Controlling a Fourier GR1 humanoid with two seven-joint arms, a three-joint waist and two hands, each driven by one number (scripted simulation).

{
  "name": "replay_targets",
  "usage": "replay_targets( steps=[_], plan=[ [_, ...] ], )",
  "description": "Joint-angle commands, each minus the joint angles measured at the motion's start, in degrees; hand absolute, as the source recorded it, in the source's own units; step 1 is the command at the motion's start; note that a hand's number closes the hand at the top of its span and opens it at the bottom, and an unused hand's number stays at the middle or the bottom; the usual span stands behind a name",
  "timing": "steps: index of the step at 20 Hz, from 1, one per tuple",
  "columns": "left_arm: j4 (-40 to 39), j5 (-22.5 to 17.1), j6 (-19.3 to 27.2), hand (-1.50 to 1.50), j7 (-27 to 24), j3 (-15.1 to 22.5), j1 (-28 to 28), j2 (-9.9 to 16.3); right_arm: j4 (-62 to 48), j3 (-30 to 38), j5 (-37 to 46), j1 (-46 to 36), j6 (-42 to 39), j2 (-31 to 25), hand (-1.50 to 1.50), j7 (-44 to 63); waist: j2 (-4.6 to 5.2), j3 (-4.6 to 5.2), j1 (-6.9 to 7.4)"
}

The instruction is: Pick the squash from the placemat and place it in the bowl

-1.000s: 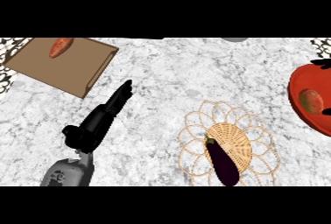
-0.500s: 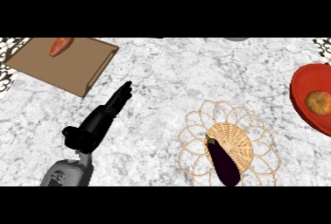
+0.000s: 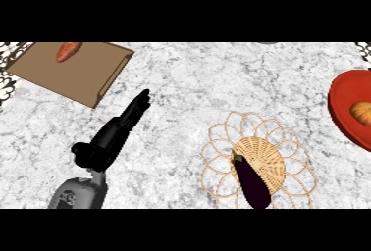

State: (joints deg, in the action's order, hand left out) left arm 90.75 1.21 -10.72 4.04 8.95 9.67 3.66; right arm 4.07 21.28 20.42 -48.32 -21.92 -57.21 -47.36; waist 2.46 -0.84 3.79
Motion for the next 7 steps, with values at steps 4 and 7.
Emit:
replay_targets(
  steps=[4, 7],
  plan=[
    [0.2, 0.3, 0.2, 0.00, 0.4, 0.9, 0.2, -0.7, -0.3, 1.3, -1.5, 2.5, -7.9, -2.9, -1.50, -2.6, 0.53, -0.39, 0.11],
    [0.4, 0.2, -0.1, 0.00, -0.3, 0.0, -0.7, 0.3, -0.2, 1.8, -2.1, 3.2, -10.3, -3.7, -1.50, -2.2, 0.33, -0.40, 0.28]
  ],
)
